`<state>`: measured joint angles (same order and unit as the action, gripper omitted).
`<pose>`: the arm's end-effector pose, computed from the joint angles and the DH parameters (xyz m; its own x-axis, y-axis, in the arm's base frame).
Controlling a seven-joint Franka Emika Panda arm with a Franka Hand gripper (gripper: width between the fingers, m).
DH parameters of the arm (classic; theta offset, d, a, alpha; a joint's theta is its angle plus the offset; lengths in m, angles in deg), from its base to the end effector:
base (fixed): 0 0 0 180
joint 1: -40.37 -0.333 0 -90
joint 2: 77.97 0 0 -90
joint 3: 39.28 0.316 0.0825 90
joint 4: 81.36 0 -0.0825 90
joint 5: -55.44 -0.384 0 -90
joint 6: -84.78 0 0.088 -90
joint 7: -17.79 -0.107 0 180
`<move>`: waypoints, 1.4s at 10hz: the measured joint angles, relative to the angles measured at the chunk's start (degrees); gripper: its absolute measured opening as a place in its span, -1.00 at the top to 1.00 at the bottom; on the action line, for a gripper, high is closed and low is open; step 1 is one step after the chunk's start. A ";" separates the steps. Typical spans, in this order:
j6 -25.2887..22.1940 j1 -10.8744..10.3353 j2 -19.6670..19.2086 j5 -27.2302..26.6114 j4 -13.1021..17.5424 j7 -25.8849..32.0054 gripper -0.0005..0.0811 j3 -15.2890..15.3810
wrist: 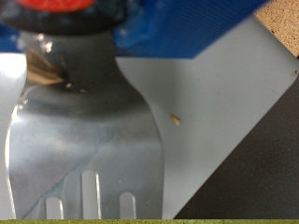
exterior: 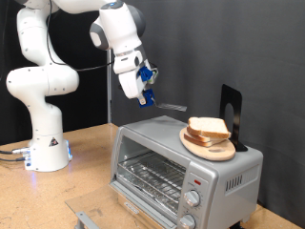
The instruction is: Make a piece of toast with the oven
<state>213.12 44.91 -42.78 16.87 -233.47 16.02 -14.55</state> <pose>0.3536 0.1473 0.4324 0.9850 -0.1259 0.1180 -0.0787 -0.9364 -0.3421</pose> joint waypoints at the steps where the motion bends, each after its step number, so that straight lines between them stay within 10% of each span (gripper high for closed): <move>1: -1.64 0.21 0.29 0.00 -0.04 -0.47 -0.19 -0.81; 14: -0.63 9.07 -1.53 3.00 1.89 -2.66 -0.19 -8.00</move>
<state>212.48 53.99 -44.31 19.88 -231.57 13.36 -22.55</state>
